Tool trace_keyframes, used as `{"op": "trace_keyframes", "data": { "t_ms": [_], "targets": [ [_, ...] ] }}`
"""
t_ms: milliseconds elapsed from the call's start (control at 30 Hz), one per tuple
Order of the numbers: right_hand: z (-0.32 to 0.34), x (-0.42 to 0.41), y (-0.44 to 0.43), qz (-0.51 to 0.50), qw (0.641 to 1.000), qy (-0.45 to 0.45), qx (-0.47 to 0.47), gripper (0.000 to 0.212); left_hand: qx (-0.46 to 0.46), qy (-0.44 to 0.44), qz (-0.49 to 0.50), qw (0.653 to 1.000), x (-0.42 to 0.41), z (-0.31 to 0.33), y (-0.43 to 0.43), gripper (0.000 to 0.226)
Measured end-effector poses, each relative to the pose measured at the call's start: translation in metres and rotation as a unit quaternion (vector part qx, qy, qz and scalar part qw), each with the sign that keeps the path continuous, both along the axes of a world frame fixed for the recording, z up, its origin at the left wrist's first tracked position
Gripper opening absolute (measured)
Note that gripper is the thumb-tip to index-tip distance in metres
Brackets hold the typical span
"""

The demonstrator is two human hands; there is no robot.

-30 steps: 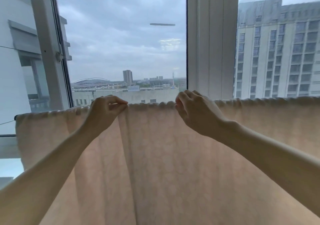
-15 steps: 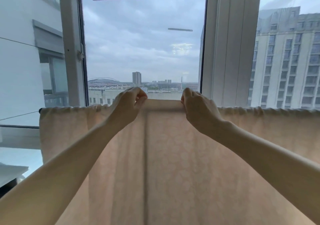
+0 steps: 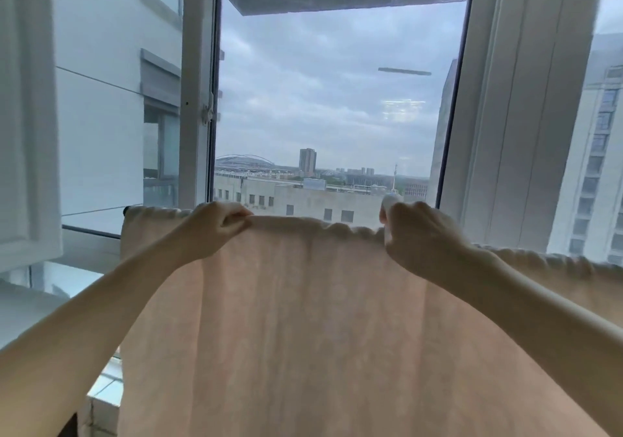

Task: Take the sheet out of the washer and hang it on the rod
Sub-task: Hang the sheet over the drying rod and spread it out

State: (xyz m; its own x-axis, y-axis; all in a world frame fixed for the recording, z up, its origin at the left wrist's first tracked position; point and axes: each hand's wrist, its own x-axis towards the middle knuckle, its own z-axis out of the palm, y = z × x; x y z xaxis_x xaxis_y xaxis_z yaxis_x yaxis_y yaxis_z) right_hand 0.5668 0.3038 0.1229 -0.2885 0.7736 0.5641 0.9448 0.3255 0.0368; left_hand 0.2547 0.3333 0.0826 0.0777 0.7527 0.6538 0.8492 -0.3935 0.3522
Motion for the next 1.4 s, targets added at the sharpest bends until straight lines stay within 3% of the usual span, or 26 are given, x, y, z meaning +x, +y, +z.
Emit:
{"op": "trace_keyframes", "data": {
  "t_ms": [233, 367, 567, 733, 867, 967, 1033, 1100, 1233, 1400],
  "targets": [
    [-0.011, -0.071, 0.024, 0.163, 0.984, 0.064, 0.013, 0.019, 0.064, -0.055, -0.009, 0.996, -0.012, -0.002, 0.005, 0.013],
    [-0.022, -0.111, 0.027, 0.206, 0.976, 0.038, 0.061, 0.024, 0.143, -0.026, -0.013, 0.989, -0.004, -0.006, 0.011, 0.009],
    [-0.027, -0.135, 0.031, 0.111, 0.987, 0.023, 0.111, 0.006, 0.111, 0.012, -0.12, 0.986, 0.001, 0.006, 0.024, 0.011],
    [-0.028, -0.13, 0.034, 0.018, 0.993, 0.045, 0.111, 0.01, 0.036, 0.053, -0.147, 0.987, -0.059, 0.006, 0.037, 0.02],
    [-0.033, -0.139, 0.029, 0.013, 0.991, 0.071, 0.109, 0.011, 0.021, 0.091, -0.095, 0.991, -0.108, -0.006, 0.041, 0.034],
    [-0.036, -0.149, 0.026, 0.002, 0.994, 0.029, 0.104, 0.022, 0.075, 0.11, -0.007, 0.991, -0.141, -0.02, 0.041, 0.053],
    [-0.04, -0.157, 0.026, 0.011, 0.993, -0.011, 0.116, 0.031, 0.146, 0.072, 0.066, 0.985, -0.157, -0.031, 0.038, 0.044],
    [-0.043, -0.165, 0.029, 0.024, 0.99, -0.02, 0.135, 0.034, 0.154, -0.021, 0.12, 0.981, -0.172, -0.039, 0.035, 0.031],
    [-0.04, -0.185, 0.034, 0.025, 0.99, -0.014, 0.139, 0.032, 0.027, -0.234, 0.129, 0.963, -0.195, -0.054, 0.031, 0.051],
    [-0.036, -0.216, 0.04, 0.057, 0.988, 0.024, 0.144, 0.024, -0.158, -0.437, 0.004, 0.886, -0.204, -0.059, 0.031, 0.045]
  ]
}}
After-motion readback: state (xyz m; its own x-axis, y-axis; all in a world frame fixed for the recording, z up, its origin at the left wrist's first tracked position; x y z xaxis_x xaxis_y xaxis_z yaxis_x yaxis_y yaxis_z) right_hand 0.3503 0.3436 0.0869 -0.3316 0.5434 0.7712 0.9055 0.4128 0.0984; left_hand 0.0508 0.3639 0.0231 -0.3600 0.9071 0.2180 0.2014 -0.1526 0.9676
